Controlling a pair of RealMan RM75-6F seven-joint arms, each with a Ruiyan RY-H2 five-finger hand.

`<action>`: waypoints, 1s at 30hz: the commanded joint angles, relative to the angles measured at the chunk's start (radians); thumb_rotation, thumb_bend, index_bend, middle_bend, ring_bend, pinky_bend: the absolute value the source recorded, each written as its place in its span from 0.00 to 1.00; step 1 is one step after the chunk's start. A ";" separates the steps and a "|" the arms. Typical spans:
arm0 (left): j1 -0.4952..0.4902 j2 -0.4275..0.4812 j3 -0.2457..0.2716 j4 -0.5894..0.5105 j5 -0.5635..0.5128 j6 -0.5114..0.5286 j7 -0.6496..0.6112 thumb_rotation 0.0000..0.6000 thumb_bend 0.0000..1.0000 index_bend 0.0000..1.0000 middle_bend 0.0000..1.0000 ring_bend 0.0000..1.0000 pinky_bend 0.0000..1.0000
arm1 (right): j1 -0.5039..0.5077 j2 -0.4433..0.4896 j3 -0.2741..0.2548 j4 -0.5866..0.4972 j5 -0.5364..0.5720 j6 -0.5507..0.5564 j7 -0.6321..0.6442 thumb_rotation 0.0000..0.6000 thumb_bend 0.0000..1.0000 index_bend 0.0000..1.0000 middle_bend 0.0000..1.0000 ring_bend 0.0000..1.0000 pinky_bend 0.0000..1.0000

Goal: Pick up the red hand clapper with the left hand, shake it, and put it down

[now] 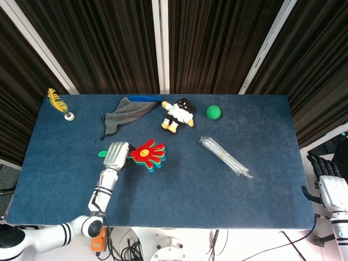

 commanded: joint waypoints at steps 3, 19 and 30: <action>-0.068 0.045 0.064 -0.016 -0.024 -0.128 0.165 1.00 0.37 0.00 0.02 0.03 0.08 | -0.003 0.001 0.000 0.012 0.000 0.002 0.016 1.00 0.24 0.00 0.00 0.00 0.00; -0.014 0.209 0.098 -0.165 0.097 0.018 0.171 1.00 0.05 0.00 0.00 0.00 0.00 | 0.000 0.000 0.001 0.000 -0.011 0.010 0.007 1.00 0.24 0.00 0.00 0.00 0.00; 0.338 0.393 0.353 0.064 0.379 0.459 -0.089 1.00 0.17 0.00 0.00 0.00 0.00 | -0.033 -0.010 -0.008 -0.030 -0.114 0.158 -0.023 1.00 0.22 0.00 0.00 0.00 0.00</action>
